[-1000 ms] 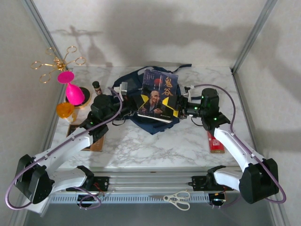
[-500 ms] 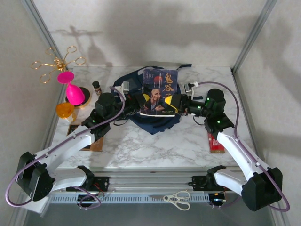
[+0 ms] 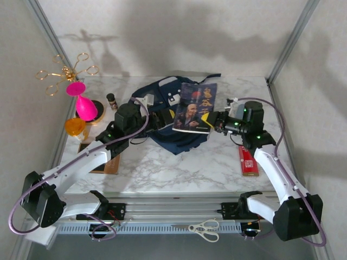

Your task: Pack the student bag

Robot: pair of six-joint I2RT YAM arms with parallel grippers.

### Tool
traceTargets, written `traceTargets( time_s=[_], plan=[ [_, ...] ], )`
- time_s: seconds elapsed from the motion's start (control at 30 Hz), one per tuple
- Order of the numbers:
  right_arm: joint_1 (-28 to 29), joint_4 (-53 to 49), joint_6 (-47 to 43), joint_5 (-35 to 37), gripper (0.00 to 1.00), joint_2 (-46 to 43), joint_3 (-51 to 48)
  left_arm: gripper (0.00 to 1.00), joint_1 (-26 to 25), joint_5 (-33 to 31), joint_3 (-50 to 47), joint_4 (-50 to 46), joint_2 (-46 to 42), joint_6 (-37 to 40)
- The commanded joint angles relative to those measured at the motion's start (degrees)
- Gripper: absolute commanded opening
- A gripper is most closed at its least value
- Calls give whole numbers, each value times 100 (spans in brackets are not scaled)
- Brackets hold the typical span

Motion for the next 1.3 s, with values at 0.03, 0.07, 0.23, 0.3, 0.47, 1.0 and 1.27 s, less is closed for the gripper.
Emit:
traceTargets(
  time_s=[0.03, 0.07, 0.23, 0.3, 0.47, 1.0, 1.27],
  plan=[
    [-674, -861, -709, 465, 0, -351, 270, 51, -228, -598, 738, -1442, 477, 1678],
    [-874, -1019, -769, 515, 0, -374, 249, 51, -314, -678, 863, -1622, 614, 1942],
    [-1583, -1283, -915, 489, 0, -493, 8, 54, -646, -585, 1229, -1956, 1284, 3014],
    [-1826, -1377, -992, 413, 0, -499, -72, 54, -769, -564, 1460, -2244, 1677, 3430],
    [-2154, -1410, -1090, 286, 0, -545, -258, 54, -992, -779, 1936, -2667, 2476, 4026],
    [-2374, -1416, -1229, 165, 0, -469, -428, 49, -1035, -616, 3381, -2932, 4188, 4315],
    [-2523, -1432, -1287, 108, 0, -521, -509, 40, -1024, -945, 4026, -3096, 4790, 4353]
  ],
)
